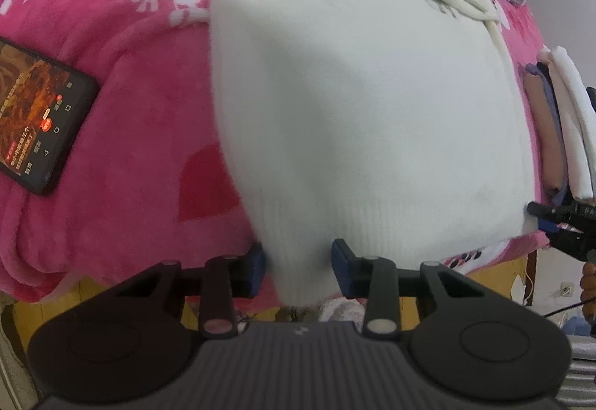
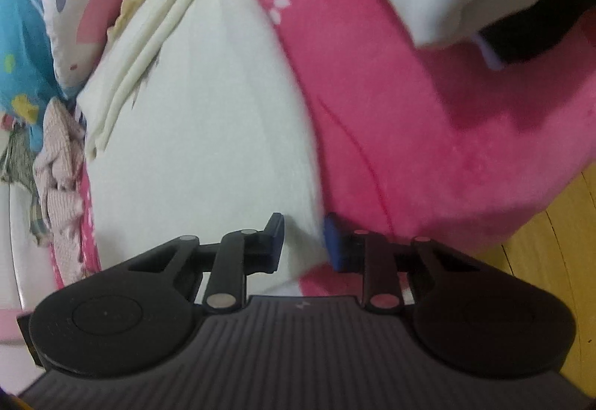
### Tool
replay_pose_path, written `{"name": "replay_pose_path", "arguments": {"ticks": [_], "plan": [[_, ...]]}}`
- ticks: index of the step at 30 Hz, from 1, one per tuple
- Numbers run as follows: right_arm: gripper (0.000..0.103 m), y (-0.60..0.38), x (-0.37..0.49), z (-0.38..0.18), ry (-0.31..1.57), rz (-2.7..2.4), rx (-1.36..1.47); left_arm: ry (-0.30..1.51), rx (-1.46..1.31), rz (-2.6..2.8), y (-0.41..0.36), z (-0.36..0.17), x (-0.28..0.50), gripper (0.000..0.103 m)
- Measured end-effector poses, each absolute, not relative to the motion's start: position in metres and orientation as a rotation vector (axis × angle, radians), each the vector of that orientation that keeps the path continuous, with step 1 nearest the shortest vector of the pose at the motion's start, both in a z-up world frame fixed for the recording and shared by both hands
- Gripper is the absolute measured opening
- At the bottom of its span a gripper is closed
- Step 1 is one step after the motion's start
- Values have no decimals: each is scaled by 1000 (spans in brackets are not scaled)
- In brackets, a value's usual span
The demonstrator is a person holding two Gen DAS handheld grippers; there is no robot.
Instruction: Fold clothes
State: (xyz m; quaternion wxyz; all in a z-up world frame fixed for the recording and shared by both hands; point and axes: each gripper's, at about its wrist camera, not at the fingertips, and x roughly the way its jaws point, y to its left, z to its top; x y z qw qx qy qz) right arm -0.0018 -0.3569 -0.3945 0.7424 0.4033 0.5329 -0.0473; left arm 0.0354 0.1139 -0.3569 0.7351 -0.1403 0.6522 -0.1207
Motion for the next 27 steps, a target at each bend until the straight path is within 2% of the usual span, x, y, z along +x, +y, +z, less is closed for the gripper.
{"name": "replay_pose_path", "arguments": {"ticks": [3,6,8,10,13,27], "plan": [[25,-362,4,-399,1166,-125,880,1430,-348,-248,115,-361,36,47],[24,-358,6,-403,1190,-95,867,1427,-329,-251,109,-361,35,47],[12,-355,4,-402,1203,-69,853,1433,-310,-255,107,-360,34,40],[10,-351,4,-398,1201,-56,833,1446,-308,-256,108,-360,35,24],[9,-348,6,-390,1192,-42,818,1450,-307,-266,109,-354,37,13],[8,-349,22,-327,1030,-3,887,1257,-453,-318,126,-290,47,11]]}}
